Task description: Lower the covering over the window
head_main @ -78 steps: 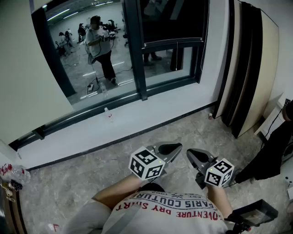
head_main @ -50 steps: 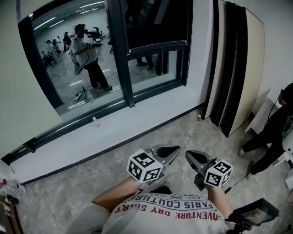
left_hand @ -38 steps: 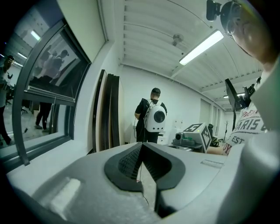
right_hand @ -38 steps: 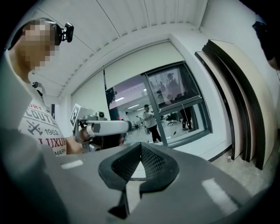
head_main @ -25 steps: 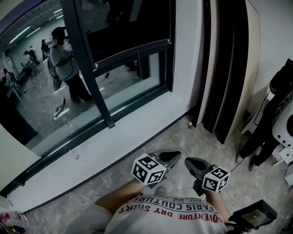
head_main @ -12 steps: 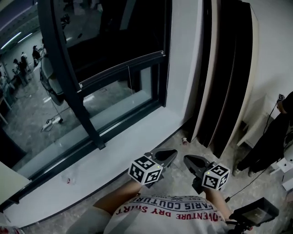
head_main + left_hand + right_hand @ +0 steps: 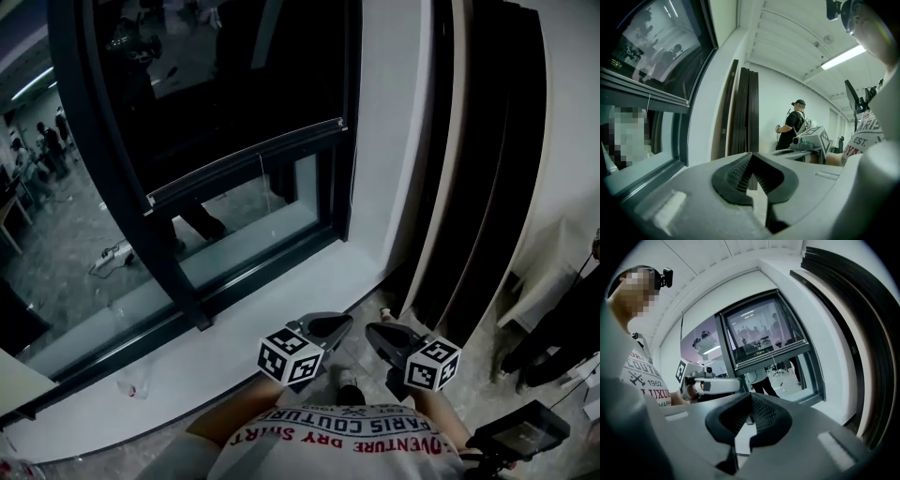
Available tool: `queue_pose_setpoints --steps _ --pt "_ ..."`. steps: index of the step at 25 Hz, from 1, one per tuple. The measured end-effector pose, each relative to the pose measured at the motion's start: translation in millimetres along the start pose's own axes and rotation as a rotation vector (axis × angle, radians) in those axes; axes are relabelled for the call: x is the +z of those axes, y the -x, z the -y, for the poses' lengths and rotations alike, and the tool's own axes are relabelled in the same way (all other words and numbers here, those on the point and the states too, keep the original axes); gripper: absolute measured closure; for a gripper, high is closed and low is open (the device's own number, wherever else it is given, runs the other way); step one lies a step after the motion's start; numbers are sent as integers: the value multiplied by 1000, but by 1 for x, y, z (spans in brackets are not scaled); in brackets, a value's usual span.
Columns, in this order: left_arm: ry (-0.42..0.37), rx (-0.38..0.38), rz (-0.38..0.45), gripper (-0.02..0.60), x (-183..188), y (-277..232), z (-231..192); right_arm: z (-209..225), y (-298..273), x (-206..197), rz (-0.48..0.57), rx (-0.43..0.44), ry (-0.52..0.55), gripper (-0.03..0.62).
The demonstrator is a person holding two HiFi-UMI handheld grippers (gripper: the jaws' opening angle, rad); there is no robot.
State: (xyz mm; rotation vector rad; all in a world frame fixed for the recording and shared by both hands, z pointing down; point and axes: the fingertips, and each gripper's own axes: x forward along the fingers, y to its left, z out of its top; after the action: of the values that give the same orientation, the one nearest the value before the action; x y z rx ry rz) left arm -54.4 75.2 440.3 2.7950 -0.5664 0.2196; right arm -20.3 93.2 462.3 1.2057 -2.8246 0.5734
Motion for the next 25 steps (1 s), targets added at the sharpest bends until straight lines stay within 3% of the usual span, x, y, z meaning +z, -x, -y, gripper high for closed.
queue_pose_setpoints --steps 10,14,18,25 --pt "57 93 -22 578 55 -145 -153 192 -86 75 -30 46 -13 589" --pt "52 126 -1 578 96 -194 -201 260 -107 118 -33 31 51 589" --pt "21 141 11 578 125 -223 -225 297 -117 152 -1 36 75 589" --pt "-9 152 26 578 142 -240 -245 319 -124 177 42 43 120 589"
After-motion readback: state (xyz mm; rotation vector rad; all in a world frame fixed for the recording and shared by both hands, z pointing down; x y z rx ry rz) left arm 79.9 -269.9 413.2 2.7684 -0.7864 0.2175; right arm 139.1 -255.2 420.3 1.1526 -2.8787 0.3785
